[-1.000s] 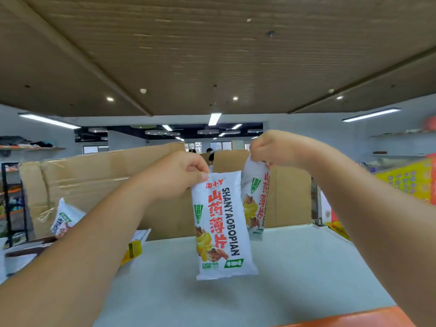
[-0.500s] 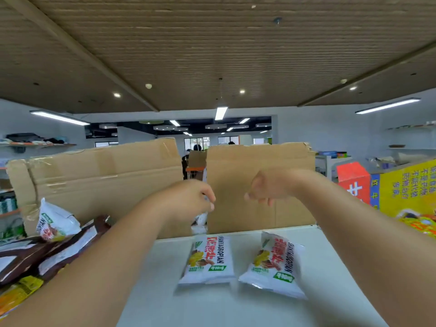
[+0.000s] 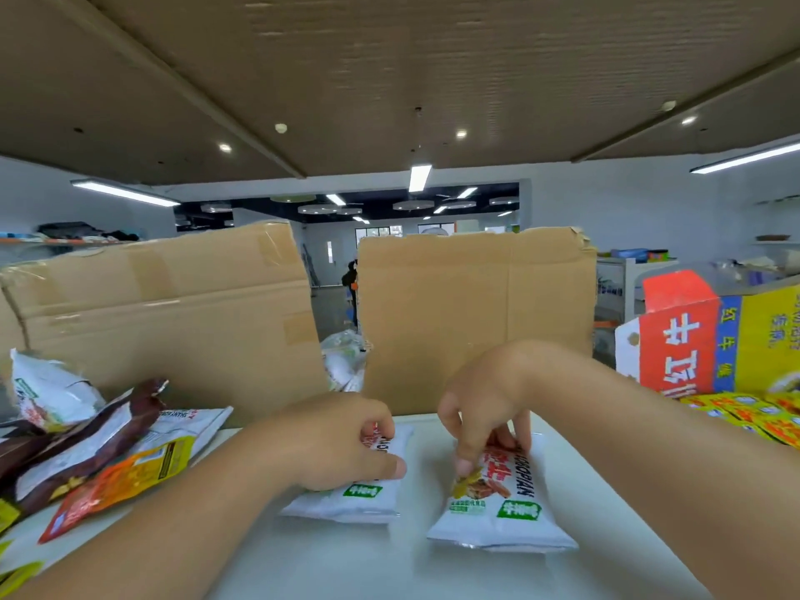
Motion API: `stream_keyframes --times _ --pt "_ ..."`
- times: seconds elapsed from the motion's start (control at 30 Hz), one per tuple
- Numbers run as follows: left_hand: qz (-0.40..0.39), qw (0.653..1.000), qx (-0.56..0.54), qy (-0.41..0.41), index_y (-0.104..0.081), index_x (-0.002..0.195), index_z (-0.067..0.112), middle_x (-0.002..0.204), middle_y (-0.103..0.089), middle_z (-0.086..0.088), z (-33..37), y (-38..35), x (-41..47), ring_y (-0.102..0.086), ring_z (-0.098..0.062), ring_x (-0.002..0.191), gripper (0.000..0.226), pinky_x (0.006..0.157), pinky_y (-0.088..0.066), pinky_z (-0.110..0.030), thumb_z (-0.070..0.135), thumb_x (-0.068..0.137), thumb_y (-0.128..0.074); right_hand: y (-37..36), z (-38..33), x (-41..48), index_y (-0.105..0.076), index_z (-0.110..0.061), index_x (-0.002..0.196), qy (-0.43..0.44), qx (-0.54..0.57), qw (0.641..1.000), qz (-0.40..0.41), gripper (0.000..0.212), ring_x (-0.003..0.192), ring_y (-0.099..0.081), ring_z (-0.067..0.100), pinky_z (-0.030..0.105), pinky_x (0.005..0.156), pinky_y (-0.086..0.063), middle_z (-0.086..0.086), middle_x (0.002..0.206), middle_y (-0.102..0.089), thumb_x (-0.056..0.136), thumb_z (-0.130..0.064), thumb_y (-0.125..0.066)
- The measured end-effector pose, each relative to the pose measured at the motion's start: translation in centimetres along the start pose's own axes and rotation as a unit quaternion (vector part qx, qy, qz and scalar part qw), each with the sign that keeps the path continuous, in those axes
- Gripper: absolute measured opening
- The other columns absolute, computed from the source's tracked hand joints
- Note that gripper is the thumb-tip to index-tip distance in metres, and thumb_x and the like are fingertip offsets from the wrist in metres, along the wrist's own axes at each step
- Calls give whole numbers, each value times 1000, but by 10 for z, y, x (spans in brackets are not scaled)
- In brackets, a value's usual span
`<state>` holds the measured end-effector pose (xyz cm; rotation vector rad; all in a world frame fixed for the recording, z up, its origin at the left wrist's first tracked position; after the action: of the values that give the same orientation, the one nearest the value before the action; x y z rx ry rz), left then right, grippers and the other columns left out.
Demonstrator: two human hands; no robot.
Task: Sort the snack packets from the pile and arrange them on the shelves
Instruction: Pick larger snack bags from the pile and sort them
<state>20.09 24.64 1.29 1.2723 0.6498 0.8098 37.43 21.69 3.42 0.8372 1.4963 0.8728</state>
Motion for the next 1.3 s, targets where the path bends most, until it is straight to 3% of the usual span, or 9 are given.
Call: stream_keyframes --times 0.17,0.3,0.43,0.7,0.77,0.9,1.03,1.17,1.3 --pt "2 999 -3 -34 -53 127 55 117 -53 27 0 -4 1 -54 3 106 50 94 -46 -22 51 81 -73 -6 2 -7 -59 -16 102 38 -47 998 26 41 85 -67 29 40 67 -63 11 104 -62 82 -45 -80" --pt "-16 999 -11 -49 -46 122 69 125 -47 38 -7 -7 2 -50 9 112 57 94 -44 -18 40 79 -69 -14 -2 -7 -60 -22 103 75 -59 994 59 35 90 -69 25 42 72 -62 -2 98 -63 83 -47 -76" --pt "6 997 27 -75 -42 132 62 130 -40 41 -1 -13 5 -43 12 120 59 101 -39 -19 60 78 -67 -17 -6 -11 -63 -23 105 132 -73 981 126 23 72 -52 11 27 57 -41 -6 97 -62 86 -30 -71" --pt "-3 998 62 -19 -33 135 63 134 -38 39 -5 -15 12 -44 1 122 62 102 -43 -31 65 80 -61 -15 20 6 -54 -29 104 95 -34 970 222 20 58 -46 6 25 50 -37 -10 83 -51 87 -20 -60" --pt "-21 998 50 -22 -38 130 59 132 -44 29 -4 -21 14 -49 -7 122 53 100 -46 -38 60 80 -57 -22 24 12 -50 -35 117 78 -1 977 200 32 60 -49 4 24 54 -39 -13 87 -54 88 -24 -58" --pt "-18 998 41 -38 -46 129 46 128 -45 22 0 -32 19 -51 -13 114 47 99 -46 -40 50 84 -57 -38 22 23 -34 -47 143 56 -3 985 166 59 82 -51 6 29 71 -45 -16 133 -47 88 -38 -54" --pt "-18 998 46 -38 -45 126 49 129 -43 22 -3 -40 21 -48 -16 111 45 91 -45 -35 53 82 -55 -48 21 16 -20 -46 152 41 -16 971 237 71 127 -45 15 36 100 -45 -16 148 -33 89 -45 -52" --pt "4 998 24 -55 -50 116 40 123 -48 10 6 -38 19 -49 -23 112 33 79 -39 -34 46 84 -56 -54 20 -8 -22 -50 147 3 -19 966 258 63 107 -53 13 31 85 -46 -23 142 -36 91 -42 -48" --pt "37 996 3 -81 -56 99 24 110 -57 1 9 -32 12 -53 -23 97 16 73 -42 -32 29 83 -57 -57 5 -23 -23 -48 152 -44 -2 971 236 64 114 -56 10 31 95 -46 -26 152 -26 95 -29 -44"
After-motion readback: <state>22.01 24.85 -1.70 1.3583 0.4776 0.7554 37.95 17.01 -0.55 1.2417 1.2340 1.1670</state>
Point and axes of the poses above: each hand's wrist, its own x-axis towards the middle knuckle, its own y-axis out of the back of the hand, z = x × y, the point moved 5 cm from there along x, towards the middle knuckle
